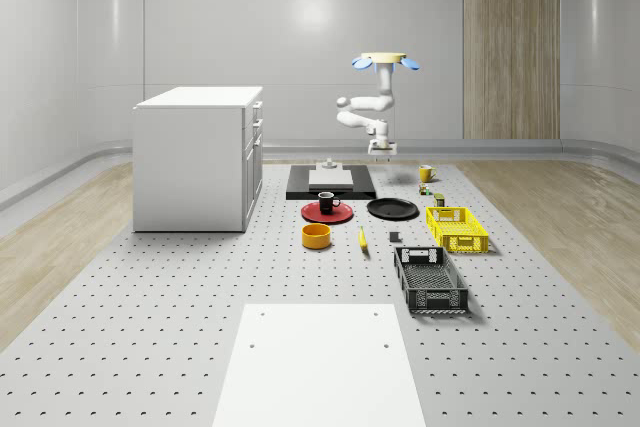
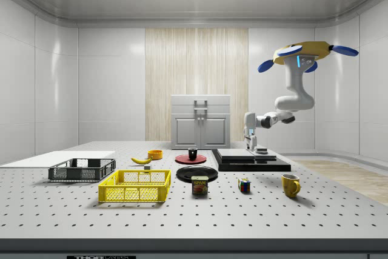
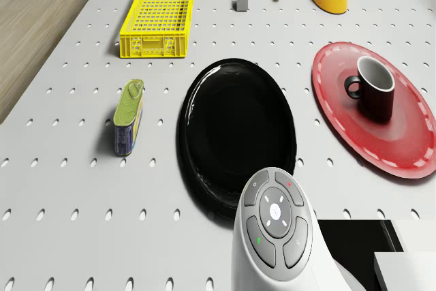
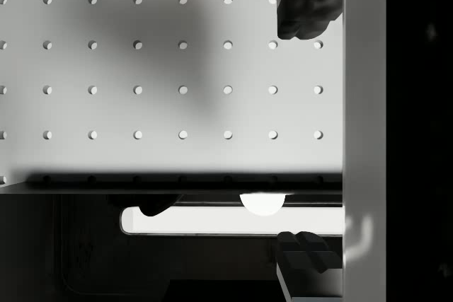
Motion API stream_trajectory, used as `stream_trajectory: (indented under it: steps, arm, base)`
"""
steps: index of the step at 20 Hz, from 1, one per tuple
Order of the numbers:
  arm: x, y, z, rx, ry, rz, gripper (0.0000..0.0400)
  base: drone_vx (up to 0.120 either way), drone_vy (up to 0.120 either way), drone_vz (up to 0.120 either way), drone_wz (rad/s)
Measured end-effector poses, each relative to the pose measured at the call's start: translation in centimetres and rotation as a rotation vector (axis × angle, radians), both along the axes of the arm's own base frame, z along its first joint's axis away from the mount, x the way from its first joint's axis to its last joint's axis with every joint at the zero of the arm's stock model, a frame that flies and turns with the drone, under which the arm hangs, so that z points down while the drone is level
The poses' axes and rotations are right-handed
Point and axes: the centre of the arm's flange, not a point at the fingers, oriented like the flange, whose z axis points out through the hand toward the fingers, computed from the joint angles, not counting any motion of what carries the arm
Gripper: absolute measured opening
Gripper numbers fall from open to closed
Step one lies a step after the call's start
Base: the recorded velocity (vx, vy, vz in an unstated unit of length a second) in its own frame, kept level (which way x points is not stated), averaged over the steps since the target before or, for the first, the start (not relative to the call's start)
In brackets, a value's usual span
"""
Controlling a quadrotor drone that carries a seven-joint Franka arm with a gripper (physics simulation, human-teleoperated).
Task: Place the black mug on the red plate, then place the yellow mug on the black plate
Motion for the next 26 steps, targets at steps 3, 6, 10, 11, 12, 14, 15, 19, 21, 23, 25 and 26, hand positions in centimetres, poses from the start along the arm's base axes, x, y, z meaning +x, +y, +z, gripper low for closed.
stream_trajectory:
  steps: [3,6,10,11,12,14,15,19,21,23,25,26]
  arm:
    - [0.0,0.0,0.0,0.0,0.0,0.0,0.04]
    - [0.0,0.0,0.0,0.0,0.0,0.0,0.04]
    - [0.0,0.0,0.0,0.0,0.0,0.0,0.04]
    - [0.0,0.0,0.0,0.0,0.0,0.0,0.04]
    - [0.0,0.0,0.0,0.0,0.0,0.0,0.04]
    - [0.0,0.0,0.0,0.0,0.0,0.0,0.04]
    - [0.0,0.0,0.0,0.0,0.0,0.0,0.04]
    - [0.0,0.0,0.0,0.0,0.0,0.0,0.04]
    - [0.0,0.0,0.0,0.0,0.0,0.0,0.04]
    - [0.0,0.0,0.0,0.0,0.0,0.0,0.04]
    - [0.0,0.0,0.0,0.0,0.0,0.0,0.04]
    - [0.0,0.0,0.0,0.0,0.0,0.0,0.04]
  base:
    - [-0.12,0.12,0.0,0.0]
    - [-0.12,0.12,0.0,0.0]
    - [-0.12,0.12,0.0,0.0]
    - [-0.12,0.12,0.0,0.0]
    - [-0.12,0.12,0.0,0.0]
    - [-0.12,0.12,0.0,0.0]
    - [-0.12,0.12,0.0,0.0]
    - [-0.12,0.12,0.0,0.0]
    - [-0.12,0.12,0.0,0.0]
    - [-0.1,0.12,0.0,0.0]
    - [0.0,0.12,0.0,0.0]
    - [0.0,0.12,0.0,0.0]
